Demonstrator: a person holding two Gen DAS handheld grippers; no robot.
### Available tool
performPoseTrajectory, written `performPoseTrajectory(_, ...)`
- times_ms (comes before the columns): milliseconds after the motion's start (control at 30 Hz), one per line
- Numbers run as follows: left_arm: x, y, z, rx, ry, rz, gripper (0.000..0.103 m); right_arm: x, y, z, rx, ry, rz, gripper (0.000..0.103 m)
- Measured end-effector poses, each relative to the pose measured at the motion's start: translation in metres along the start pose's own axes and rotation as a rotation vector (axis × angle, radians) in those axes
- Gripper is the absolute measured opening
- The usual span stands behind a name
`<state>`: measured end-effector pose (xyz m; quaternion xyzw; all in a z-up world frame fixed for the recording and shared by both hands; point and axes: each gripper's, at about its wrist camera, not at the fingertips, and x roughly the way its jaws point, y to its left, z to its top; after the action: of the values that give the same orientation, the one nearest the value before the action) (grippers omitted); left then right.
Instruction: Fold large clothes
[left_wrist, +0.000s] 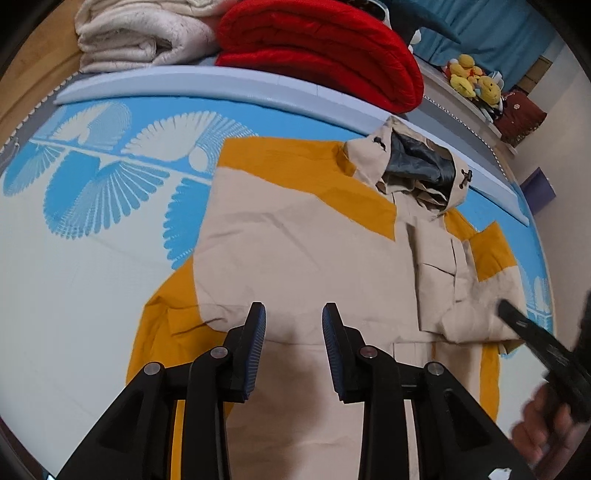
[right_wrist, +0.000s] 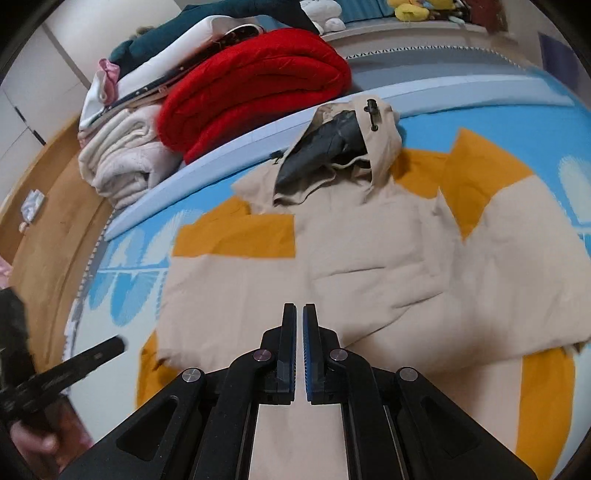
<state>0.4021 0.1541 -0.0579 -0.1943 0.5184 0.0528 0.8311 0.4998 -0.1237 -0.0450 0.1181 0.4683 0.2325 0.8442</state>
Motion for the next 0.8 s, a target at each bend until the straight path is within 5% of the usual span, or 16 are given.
performPoseTrajectory(200,0.009,-0.016,-0.004,0.014,0.016,-0.027,0.028,-0.083,-0.023,-0.012,0.015,-0.127,-0.098,0.033)
performPoseTrajectory(333,0.021,-0.036,-0.009,0.051,0.017,-0.036,0.027,-0.097,-0.064,-0.02,0.15,-0.158,-0.137,0.034)
performPoseTrajectory(433,0.03,-0.049,-0.012,0.065,0.023,-0.045,0.026,-0.07,-0.106,-0.028,0.271,-0.082,-0.204,0.034)
performPoseTrajectory(533,0.038,-0.061,-0.014,0.069,0.036,-0.084,0.026,-0.03,-0.133,-0.032,0.365,0.035,-0.152,0.034)
performPoseTrajectory(767,0.051,-0.093,-0.021,0.14,0.021,-0.111,0.026,-0.001,-0.155,-0.033,0.483,0.052,-0.169,0.033)
performPoseTrajectory(800,0.052,-0.094,-0.021,0.143,0.021,-0.115,0.026,-0.001,-0.153,-0.032,0.473,0.04,-0.162,0.025)
